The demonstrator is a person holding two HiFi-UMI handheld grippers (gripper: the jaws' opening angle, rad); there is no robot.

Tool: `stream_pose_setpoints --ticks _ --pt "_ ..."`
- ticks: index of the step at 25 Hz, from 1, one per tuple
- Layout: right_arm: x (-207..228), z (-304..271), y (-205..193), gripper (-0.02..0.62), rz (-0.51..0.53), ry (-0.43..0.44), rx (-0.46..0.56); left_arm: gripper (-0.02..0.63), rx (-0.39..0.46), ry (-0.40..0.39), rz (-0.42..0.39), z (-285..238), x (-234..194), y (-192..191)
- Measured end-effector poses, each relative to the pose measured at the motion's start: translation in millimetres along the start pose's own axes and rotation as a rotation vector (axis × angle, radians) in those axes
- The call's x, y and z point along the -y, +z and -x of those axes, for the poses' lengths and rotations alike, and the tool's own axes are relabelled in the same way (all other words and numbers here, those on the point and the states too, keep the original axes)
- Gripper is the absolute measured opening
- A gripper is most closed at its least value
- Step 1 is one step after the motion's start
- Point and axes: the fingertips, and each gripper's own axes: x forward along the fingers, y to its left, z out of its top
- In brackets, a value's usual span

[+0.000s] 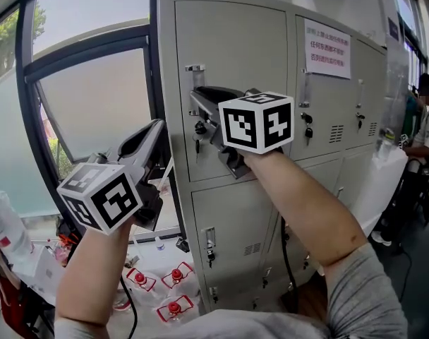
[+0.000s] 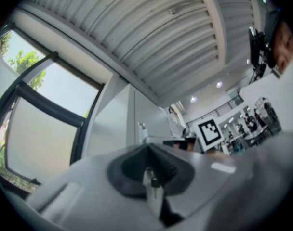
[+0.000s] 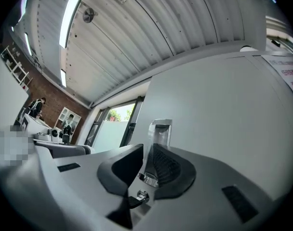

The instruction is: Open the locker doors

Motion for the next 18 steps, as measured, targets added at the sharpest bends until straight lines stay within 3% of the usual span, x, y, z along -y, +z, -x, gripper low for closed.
stream_pose_setpoints --ticks 6,18 --pt "-3.9 -7.2 4.3 0.101 0.003 -0.020 -0.021 0.005 0.006 -0.005 0.003 3.9 -2.5 0.4" --pt "-8.9 -26.3 6.1 0.132 -0.072 -0.079 -0.093 0.005 0.011 -0.013 0.010 11.9 -8.7 2.6"
